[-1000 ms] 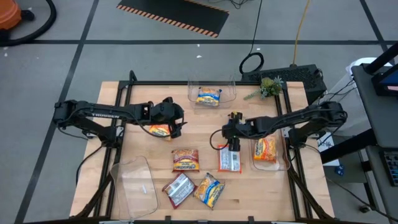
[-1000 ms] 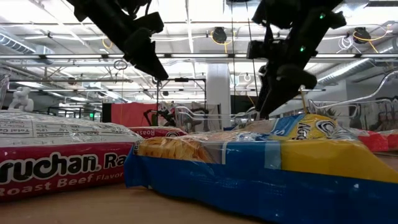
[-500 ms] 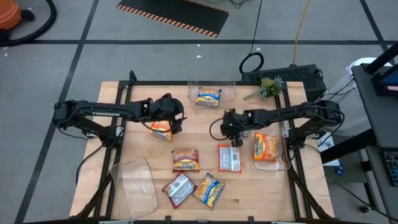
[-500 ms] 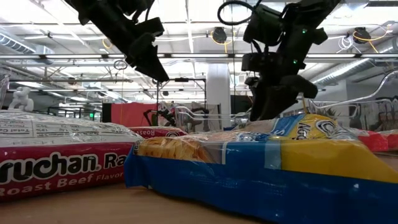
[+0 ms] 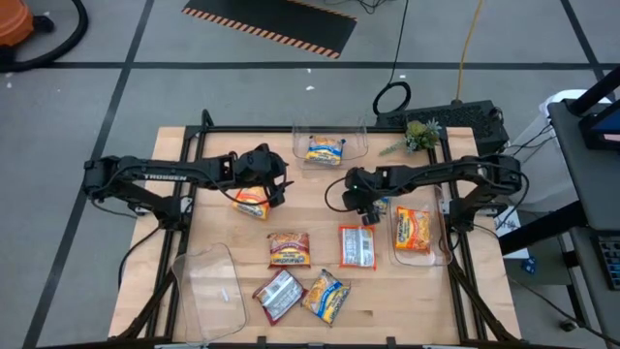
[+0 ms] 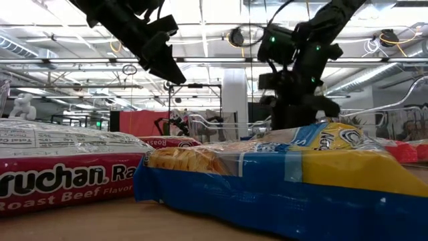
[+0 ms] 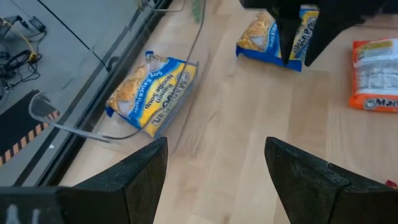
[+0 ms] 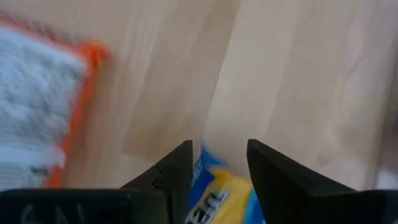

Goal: Sort Maruchan noodles
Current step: Put the top blue noodle pack into the top transparent bin

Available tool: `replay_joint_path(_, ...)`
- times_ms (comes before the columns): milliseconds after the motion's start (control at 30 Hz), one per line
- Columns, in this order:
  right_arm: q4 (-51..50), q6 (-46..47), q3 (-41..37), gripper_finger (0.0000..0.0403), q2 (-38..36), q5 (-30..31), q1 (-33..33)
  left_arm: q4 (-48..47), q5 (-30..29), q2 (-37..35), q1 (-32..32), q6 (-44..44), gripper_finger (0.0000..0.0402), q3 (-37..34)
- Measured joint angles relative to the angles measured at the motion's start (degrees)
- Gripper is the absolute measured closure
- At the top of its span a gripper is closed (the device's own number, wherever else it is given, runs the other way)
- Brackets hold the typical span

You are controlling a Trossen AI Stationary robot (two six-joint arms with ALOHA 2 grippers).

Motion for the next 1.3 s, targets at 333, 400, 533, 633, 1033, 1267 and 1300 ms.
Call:
replay_joint_path(333,0.64,-3.6,0.1,0.0267,5.37,1.96,0.1,0.64,0.0,0.0,0.08,0.72,0.0128,0.0)
replay_joint_path(400,0.73,-4.95,0.1,0.0279,5.25,2.23,0.22,0.64,0.0,0.0,0.08,0.72,0.0128,0.0)
replay_joint_path(533,1.92,-5.14,-0.03,0.0318,4.59,3.17,0.2,0.68,0.0,0.0,0.08,0.76,0.0128,0.0)
replay_joint_path(633,1.49,-5.15,-0.03,0.0357,3.84,3.45,0.07,0.69,0.0,0.0,0.08,0.94,0.0128,0.0)
replay_joint_path(1033,2.7,-3.33,1.84,0.0401,3.66,5.32,0.16,7.27,-0.01,0.0,0.08,-0.58,0.0128,-0.02)
replay_joint_path(1267,2.78,1.36,6.36,0.0402,3.66,14.5,1.25,8.22,0.0,0.04,0.08,-2.08,0.0128,-0.02)
replay_joint_path(1300,2.82,1.91,6.96,0.0402,3.66,15.77,1.49,8.23,0.0,0.04,0.08,-2.53,0.0128,-0.02)
